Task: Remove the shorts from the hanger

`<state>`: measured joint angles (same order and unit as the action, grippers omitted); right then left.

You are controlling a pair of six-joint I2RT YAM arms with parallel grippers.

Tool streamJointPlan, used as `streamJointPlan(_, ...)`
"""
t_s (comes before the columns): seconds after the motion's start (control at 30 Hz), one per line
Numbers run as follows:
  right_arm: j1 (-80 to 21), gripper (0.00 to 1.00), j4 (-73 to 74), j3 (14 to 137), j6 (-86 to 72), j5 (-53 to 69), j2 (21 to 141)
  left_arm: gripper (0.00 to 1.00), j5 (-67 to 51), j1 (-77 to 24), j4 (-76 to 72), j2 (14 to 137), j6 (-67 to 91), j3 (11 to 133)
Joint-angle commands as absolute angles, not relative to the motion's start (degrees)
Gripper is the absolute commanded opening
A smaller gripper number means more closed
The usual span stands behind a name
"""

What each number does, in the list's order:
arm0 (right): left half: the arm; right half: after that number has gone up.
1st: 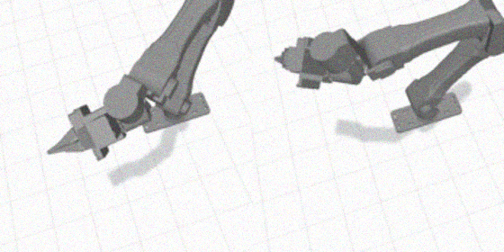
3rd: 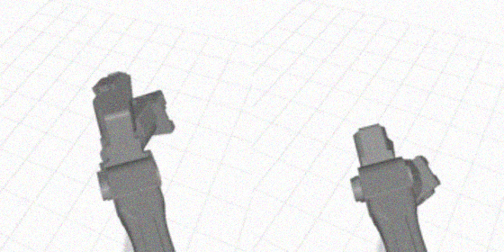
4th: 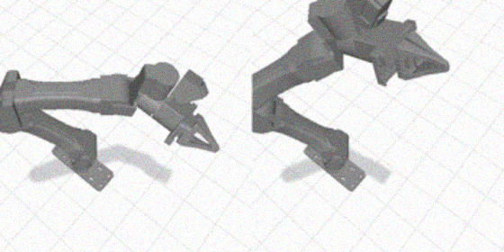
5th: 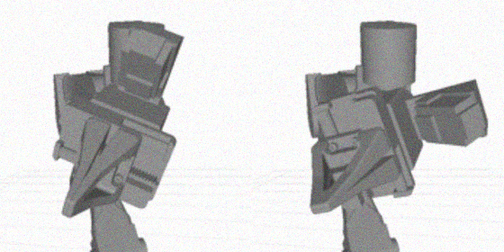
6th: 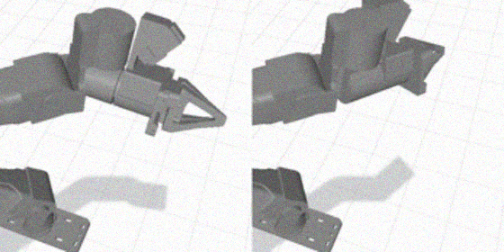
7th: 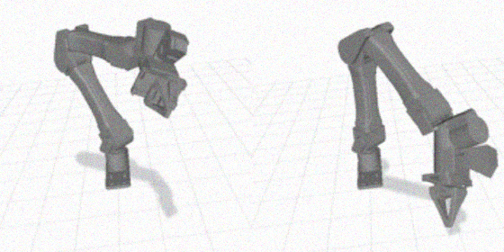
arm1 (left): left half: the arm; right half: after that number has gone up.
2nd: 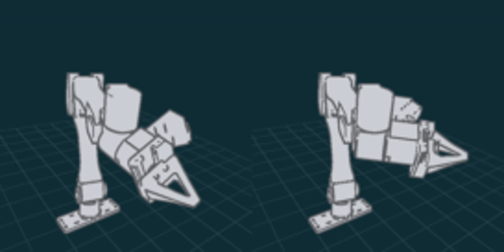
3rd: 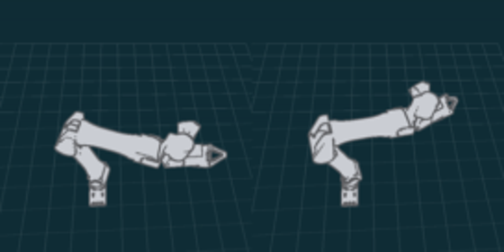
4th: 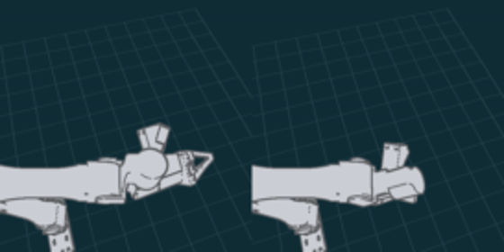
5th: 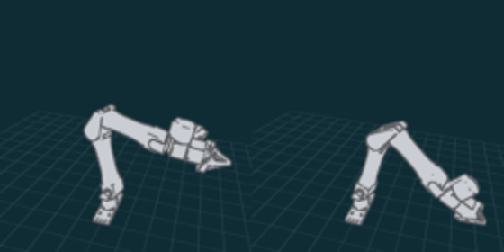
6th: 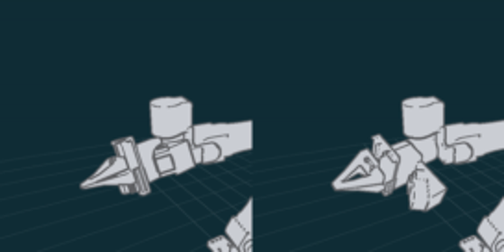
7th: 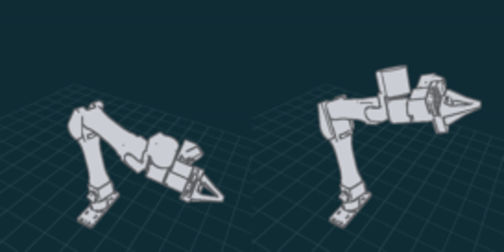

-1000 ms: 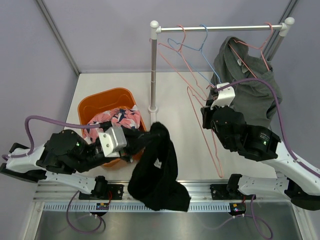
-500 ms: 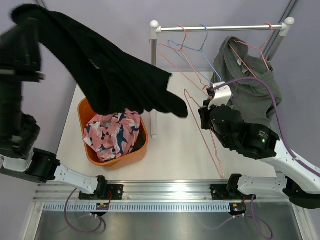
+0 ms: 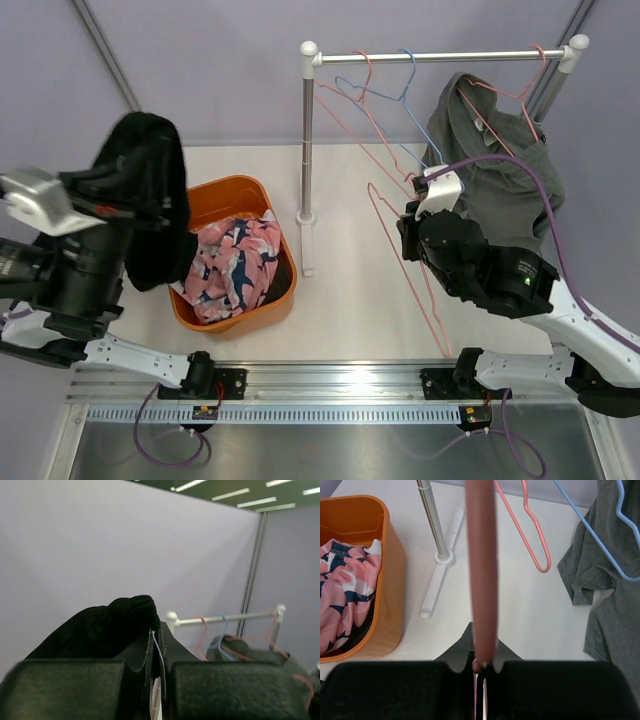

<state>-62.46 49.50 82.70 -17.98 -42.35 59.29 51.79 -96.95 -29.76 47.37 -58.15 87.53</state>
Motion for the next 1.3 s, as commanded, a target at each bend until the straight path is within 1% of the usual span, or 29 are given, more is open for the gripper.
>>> streamJointPlan(0.0,-62.1,0.00,49.0,84.4,-19.2,-42.6,58.4,0.00,54.1,-96.9,-23.9,46.2,-48.6,82.2)
streamJointPlan(0.13,-62.1,0.00,49.9,84.5,-20.4,-42.1,58.2,0.00,54.7,-96.5,-16.4,47.9,-45.4,84.9)
streamJointPlan(0.2,-62.1,0.00,50.1,84.4,-20.7,-41.7,57.9,0.00,54.6,-96.3,-13.2,48.9,-45.0,89.2)
streamJointPlan(0.3,-62.1,0.00,50.4,84.5,-21.2,-41.4,57.8,0.00,54.5,-96.2,-14.0,50.6,-48.2,94.0)
streamJointPlan(0.4,-62.1,0.00,50.5,84.8,-21.4,-40.8,58.1,0.00,54.8,-96.2,-19.4,51.3,-54.0,95.5)
streamJointPlan(0.5,-62.1,0.00,50.7,85.0,-21.5,-40.3,58.4,0.00,55.9,-96.2,-26.8,49.9,-60.0,93.3)
streamJointPlan(0.57,-62.1,0.00,50.5,85.1,-21.4,-39.9,58.9,0.00,56.9,-96.2,-30.4,48.3,-63.1,89.2)
streamJointPlan(0.63,-62.1,0.00,50.5,85.5,-21.4,-39.5,59.7,0.01,59.0,-96.2,-31.5,47.7,-65.1,86.6)
streamJointPlan(0.73,-62.1,0.00,50.7,86.7,-21.3,-37.9,61.1,0.01,61.3,-95.2,-30.7,48.7,-67.6,86.6)
streamJointPlan(0.8,-62.2,0.00,50.7,87.3,-21.4,-37.5,61.6,0.02,61.7,-92.0,-26.3,50.8,-67.4,87.4)
streamJointPlan(0.83,-62.2,0.00,51.1,87.7,-21.4,-37.2,62.1,0.04,60.9,-85.7,-23.8,51.8,-63.1,87.9)
streamJointPlan(0.9,-62.1,0.00,51.2,88.0,-21.7,-36.9,62.5,0.04,57.2,-74.7,-4.0,56.1,-50.6,92.7)
streamJointPlan(0.93,-62.2,0.00,51.5,88.0,-21.8,-36.7,62.6,0.03,49.3,-68.7,4.4,57.6,-43.1,95.2)
streamJointPlan(0.97,-62.1,0.00,51.6,88.1,-22.1,-36.6,62.6,0.00,44.3,-55.7,15.3,59.0,-29.7,97.0)
streamJointPlan(1.0,-62.2,0.00,51.7,88.1,-22.1,-36.4,62.5,0.00,38.5,-48.9,18.9,59.8,-23.5,98.2)
streamJointPlan(1.03,-62.2,0.00,51.9,87.9,-22.4,-36.0,62.3,0.00,27.4,-42.8,21.2,61.4,-18.2,98.4)
streamJointPlan(1.07,-62.1,0.00,52.0,87.6,-22.5,-35.8,62.1,0.00,22.5,-30.9,24.5,62.5,-8.5,98.6)
streamJointPlan(1.1,-62.2,0.00,52.2,87.5,-22.5,-35.9,62.1,0.00,17.9,-25.3,26.2,63.8,-4.0,99.5)
streamJointPlan(1.13,-62.2,0.00,52.8,87.5,-22.7,-35.6,62.0,0.00,10.4,-20.7,27.5,65.3,-0.4,100.1)
streamJointPlan(1.17,-62.1,0.00,53.2,87.5,-22.5,-35.7,62.0,0.00,7.3,-12.8,30.3,68.5,7.2,100.7)
streamJointPlan(1.23,-62.1,0.00,53.8,87.6,-22.0,-36.4,62.1,0.00,0.5,-4.3,33.9,72.6,16.8,101.3)
streamJointPlan(1.27,-62.1,0.00,54.0,87.8,-21.7,-36.7,62.0,0.00,-2.4,-1.8,34.9,73.5,19.4,101.3)
